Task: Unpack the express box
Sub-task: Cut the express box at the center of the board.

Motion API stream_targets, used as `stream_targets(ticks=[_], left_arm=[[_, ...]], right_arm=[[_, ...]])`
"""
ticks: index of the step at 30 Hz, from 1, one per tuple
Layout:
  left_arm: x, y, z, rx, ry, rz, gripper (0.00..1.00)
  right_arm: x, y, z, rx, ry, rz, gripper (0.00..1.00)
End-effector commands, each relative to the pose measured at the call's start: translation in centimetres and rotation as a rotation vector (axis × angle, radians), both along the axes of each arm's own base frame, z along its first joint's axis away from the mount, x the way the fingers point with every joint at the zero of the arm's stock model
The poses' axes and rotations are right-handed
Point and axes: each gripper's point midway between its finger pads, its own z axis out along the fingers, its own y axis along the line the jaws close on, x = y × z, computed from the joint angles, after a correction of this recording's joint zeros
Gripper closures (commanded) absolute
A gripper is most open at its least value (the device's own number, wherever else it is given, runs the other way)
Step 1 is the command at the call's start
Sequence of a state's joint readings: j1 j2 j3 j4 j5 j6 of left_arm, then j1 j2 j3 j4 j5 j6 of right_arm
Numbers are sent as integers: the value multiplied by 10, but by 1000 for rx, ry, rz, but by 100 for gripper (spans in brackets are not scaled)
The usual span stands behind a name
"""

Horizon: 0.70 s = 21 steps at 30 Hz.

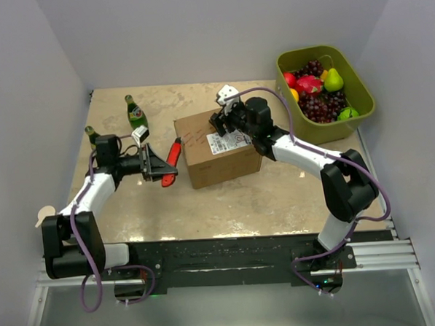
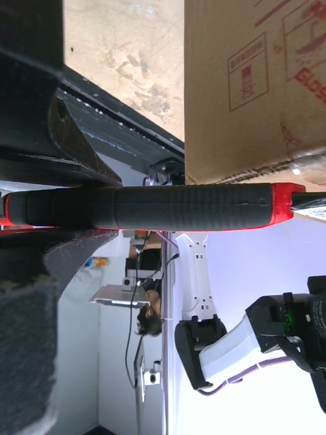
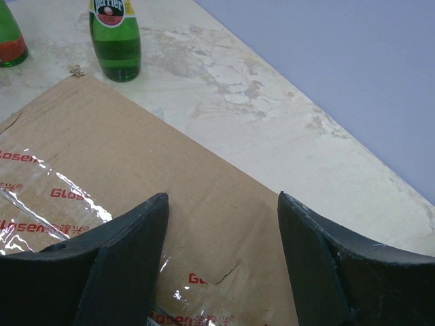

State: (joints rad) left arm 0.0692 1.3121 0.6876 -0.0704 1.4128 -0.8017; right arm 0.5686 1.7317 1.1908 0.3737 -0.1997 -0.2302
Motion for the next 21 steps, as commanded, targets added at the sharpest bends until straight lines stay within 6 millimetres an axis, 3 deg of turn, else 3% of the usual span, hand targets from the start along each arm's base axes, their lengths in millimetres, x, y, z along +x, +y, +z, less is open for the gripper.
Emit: stream_targets(ticks=[1, 2, 3, 4, 6, 7, 9, 10, 14, 17, 20, 21], left_arm=[[4, 6, 19, 97, -203, 11, 100], [10, 9, 27, 153, -278, 19, 100], [9, 15, 12, 274, -355, 23, 100], [9, 15, 11, 317, -406, 8, 100], [12, 19, 12, 384, -517, -14, 100], [13, 20, 13, 392, -539, -18, 100], [17, 21, 20, 411, -633, -36, 100], [18, 21, 23, 410, -666, -39, 100], [17, 15, 53, 334, -852, -72, 100], [18, 10, 63, 321, -913, -82, 100], [15, 5, 57, 366, -970, -135, 100], [4, 0, 51, 366, -943, -182, 100]], right_arm=[[-28, -6, -35, -106, 192, 24, 25], [-27, -6, -17, -63, 195, 10, 24], [-26, -10, 10, -20, 175, 5, 24], [-27, -9, 37, 18, 164, 18, 22], [-32, -8, 68, 89, 166, 53, 20], [-53, 2, 92, 139, 162, 197, 16], [-72, 7, 107, 217, 201, 315, 8], [-96, 15, 117, 270, 214, 467, 6], [-143, 27, 125, 443, 369, 661, 2], [-162, 40, 116, 410, 375, 739, 2], [-164, 50, 119, 387, 351, 779, 2], [-163, 52, 121, 375, 342, 790, 2]])
